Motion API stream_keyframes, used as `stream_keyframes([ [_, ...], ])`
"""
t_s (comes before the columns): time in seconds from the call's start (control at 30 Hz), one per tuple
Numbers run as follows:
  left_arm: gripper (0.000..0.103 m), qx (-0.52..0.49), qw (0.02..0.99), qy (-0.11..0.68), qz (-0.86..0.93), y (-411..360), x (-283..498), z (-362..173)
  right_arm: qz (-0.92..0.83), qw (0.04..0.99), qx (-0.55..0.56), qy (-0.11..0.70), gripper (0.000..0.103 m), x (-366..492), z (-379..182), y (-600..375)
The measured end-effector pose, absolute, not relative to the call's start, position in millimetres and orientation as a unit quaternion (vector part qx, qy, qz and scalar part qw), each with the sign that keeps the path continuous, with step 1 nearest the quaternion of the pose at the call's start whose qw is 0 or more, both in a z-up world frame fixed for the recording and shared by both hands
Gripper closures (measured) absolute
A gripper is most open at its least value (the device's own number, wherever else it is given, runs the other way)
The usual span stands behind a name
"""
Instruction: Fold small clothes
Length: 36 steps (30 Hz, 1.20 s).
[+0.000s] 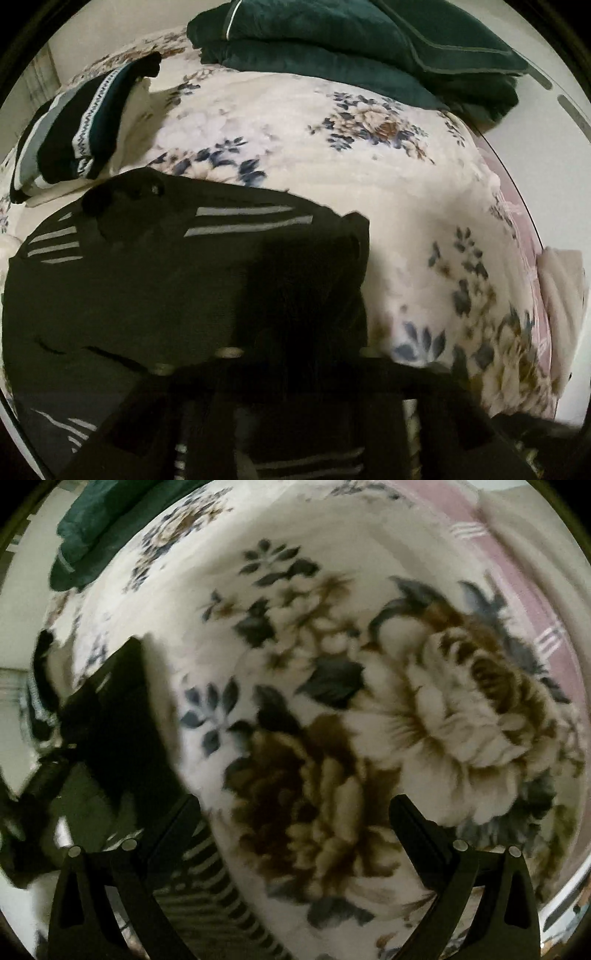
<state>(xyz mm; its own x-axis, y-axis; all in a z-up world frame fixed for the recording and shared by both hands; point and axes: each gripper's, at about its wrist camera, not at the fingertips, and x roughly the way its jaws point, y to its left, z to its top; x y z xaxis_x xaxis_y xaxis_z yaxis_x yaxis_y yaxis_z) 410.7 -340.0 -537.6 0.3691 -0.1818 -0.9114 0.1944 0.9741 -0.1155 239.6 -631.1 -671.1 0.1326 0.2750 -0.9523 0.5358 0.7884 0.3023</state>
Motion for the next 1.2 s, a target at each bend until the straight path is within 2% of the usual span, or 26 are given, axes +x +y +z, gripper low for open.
stream_keyframes([
  [0.03,0.031,0.013,0.827,0.552,-0.104,-332,402,-537,-0.079,0.684,0.315,0.653,0.004,241,-669,-632],
  [0.07,0.022,0.018,0.826,0.556,-0.090,-320,390,-538,-0.066,0.686,0.317,0.652,0.011,240,-665,-630],
  [0.1,0.022,0.019,0.826,0.558,-0.083,-308,376,-541,-0.053,0.688,0.317,0.650,0.034,242,-661,-627],
  [0.13,0.022,0.024,0.825,0.562,-0.062,-289,360,-544,-0.036,0.688,0.315,0.653,0.053,247,-657,-621],
  [0.3,0.022,0.032,0.792,0.606,0.072,-181,295,-576,0.030,0.692,0.301,0.656,0.052,286,-642,-578],
  [0.37,0.022,0.020,0.770,0.626,0.124,-135,276,-594,0.051,0.690,0.299,0.657,0.044,314,-641,-558],
  [0.4,0.021,-0.004,0.759,0.635,0.147,-105,266,-603,0.059,0.693,0.293,0.656,0.034,329,-641,-547],
  [0.47,0.005,-0.059,0.761,0.626,0.159,-70,255,-605,0.066,0.708,0.274,0.647,0.033,356,-645,-526],
  [0.57,0.000,-0.104,0.761,0.621,0.157,-49,253,-609,0.068,0.704,0.266,0.655,0.033,384,-664,-503],
  [0.6,0.000,-0.113,0.758,0.624,0.153,-47,255,-613,0.074,0.693,0.277,0.661,0.044,392,-675,-497],
  [0.63,0.000,-0.113,0.756,0.627,0.152,-46,256,-616,0.079,0.684,0.292,0.664,0.093,397,-683,-491],
  [0.67,0.000,-0.112,0.754,0.629,0.153,-46,257,-618,0.071,0.678,0.299,0.668,0.097,402,-692,-484],
  [0.87,0.000,-0.138,0.755,0.622,0.155,-39,266,-598,0.017,0.707,0.314,0.634,0.098,372,-652,-510],
  [1.1,0.000,-0.222,0.781,0.556,0.181,9,290,-564,-0.022,0.635,0.251,0.730,0.096,361,-697,-523],
  [1.17,0.000,-0.259,0.779,0.540,0.184,27,301,-565,-0.036,0.659,0.226,0.717,0.089,365,-685,-523],
  [1.2,0.000,-0.286,0.779,0.528,0.182,36,304,-567,-0.041,0.673,0.225,0.703,0.074,368,-677,-521],
])
